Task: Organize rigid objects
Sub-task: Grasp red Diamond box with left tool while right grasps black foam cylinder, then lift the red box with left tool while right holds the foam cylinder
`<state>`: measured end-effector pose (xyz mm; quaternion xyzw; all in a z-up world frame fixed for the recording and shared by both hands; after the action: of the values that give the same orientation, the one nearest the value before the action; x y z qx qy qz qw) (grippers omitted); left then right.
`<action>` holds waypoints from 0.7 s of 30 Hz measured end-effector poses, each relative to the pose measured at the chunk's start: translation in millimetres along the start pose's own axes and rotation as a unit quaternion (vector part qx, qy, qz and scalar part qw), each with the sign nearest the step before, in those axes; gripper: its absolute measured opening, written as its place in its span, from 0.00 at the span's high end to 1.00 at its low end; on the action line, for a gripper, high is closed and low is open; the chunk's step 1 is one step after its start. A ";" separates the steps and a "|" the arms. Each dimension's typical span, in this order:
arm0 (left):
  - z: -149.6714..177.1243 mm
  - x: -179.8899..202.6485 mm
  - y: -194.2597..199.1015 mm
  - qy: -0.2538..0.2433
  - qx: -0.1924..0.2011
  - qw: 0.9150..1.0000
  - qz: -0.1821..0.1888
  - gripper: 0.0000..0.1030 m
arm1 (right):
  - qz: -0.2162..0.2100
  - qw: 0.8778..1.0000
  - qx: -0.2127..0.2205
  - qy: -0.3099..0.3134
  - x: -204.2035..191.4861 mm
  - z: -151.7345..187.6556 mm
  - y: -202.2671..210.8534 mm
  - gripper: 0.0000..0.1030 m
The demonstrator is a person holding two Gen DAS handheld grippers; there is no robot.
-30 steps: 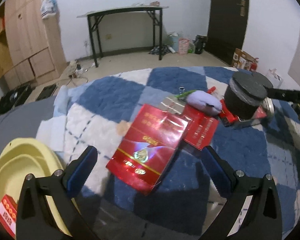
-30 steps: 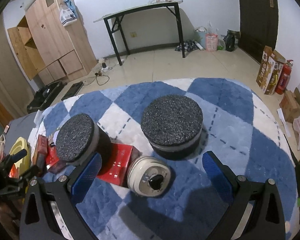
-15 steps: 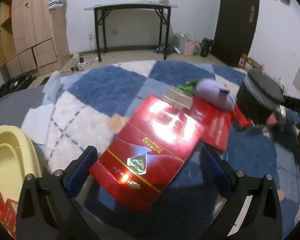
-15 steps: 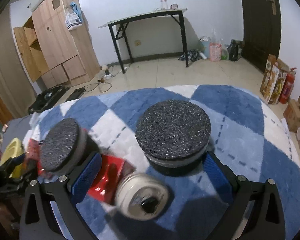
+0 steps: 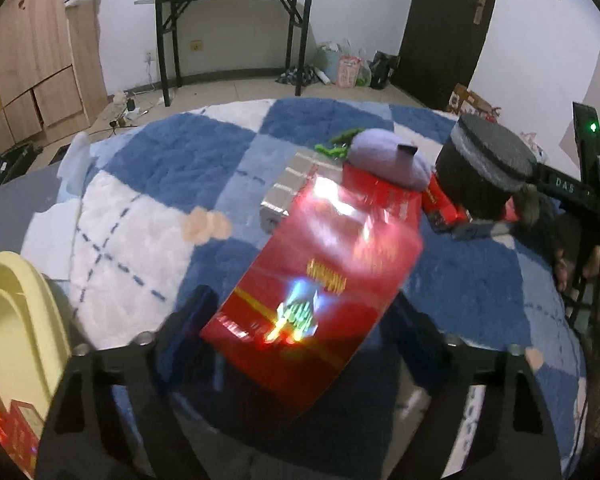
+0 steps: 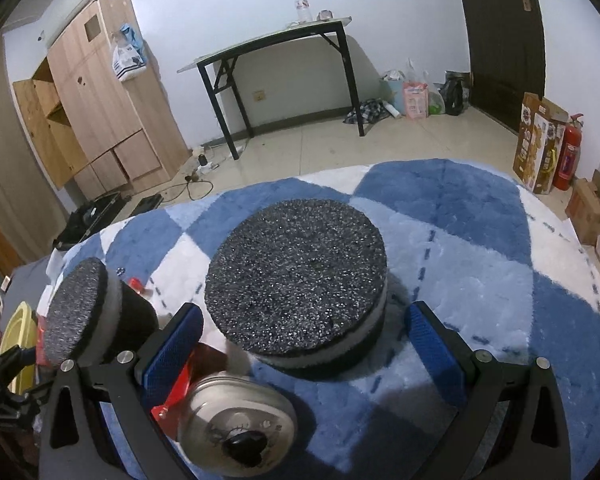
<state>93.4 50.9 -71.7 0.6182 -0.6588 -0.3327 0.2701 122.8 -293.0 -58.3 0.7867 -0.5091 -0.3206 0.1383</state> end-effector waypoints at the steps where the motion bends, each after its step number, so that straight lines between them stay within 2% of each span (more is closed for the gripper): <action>1: 0.5 -2.1 0.4 0.004 -0.003 1.000 0.001 0.26 | 0.001 1.000 0.001 0.001 0.2 1.0 0.0 0.02; 4: -1.1 -5.7 0.1 0.020 0.000 1.000 0.008 0.27 | 0.011 1.000 0.007 -0.005 4.1 1.4 0.5 0.11; 7: -1.2 1.2 -1.9 0.006 0.014 1.000 -0.006 0.26 | 0.002 1.000 0.008 -0.014 3.5 2.5 -0.5 0.11; 11: -1.6 5.3 -7.9 0.019 0.024 1.000 -0.007 0.25 | 0.002 1.000 0.010 -0.012 2.3 4.8 0.2 0.12; 12: -2.2 4.8 -8.1 0.021 0.025 0.999 -0.007 0.29 | 0.001 1.000 0.013 -0.014 3.1 5.0 1.3 0.17; 13: -2.5 4.3 -8.3 0.022 0.023 0.999 -0.015 0.32 | -0.003 1.000 0.017 -0.018 4.2 5.0 2.8 0.27; 14: -3.1 3.2 -8.2 0.024 0.019 0.999 -0.019 0.34 | -0.009 1.000 0.019 -0.020 7.2 4.5 4.9 0.30; 18: -8.4 -6.0 5.3 0.042 0.024 0.999 -0.009 0.37 | -0.012 0.999 0.021 -0.021 9.3 7.5 9.0 0.31; 21: -11.0 -13.3 14.5 0.054 0.033 0.998 -0.022 0.38 | -0.001 1.000 0.027 -0.007 4.5 9.1 15.0 0.31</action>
<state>93.7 63.2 -52.8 0.6580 -0.6402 -0.2829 0.2776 107.5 -302.6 -58.6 0.7883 -0.5176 -0.3128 0.1129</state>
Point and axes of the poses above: each gripper's, at about its wrist camera, not at the fingertips, and y roughly against the way its jaws point, x to its right, z to its underside, the point moved 3 cm from there along -y, roughly the way its jaws point, and after that the axes turned 12 degrees about -z, right-handed, at the moved point
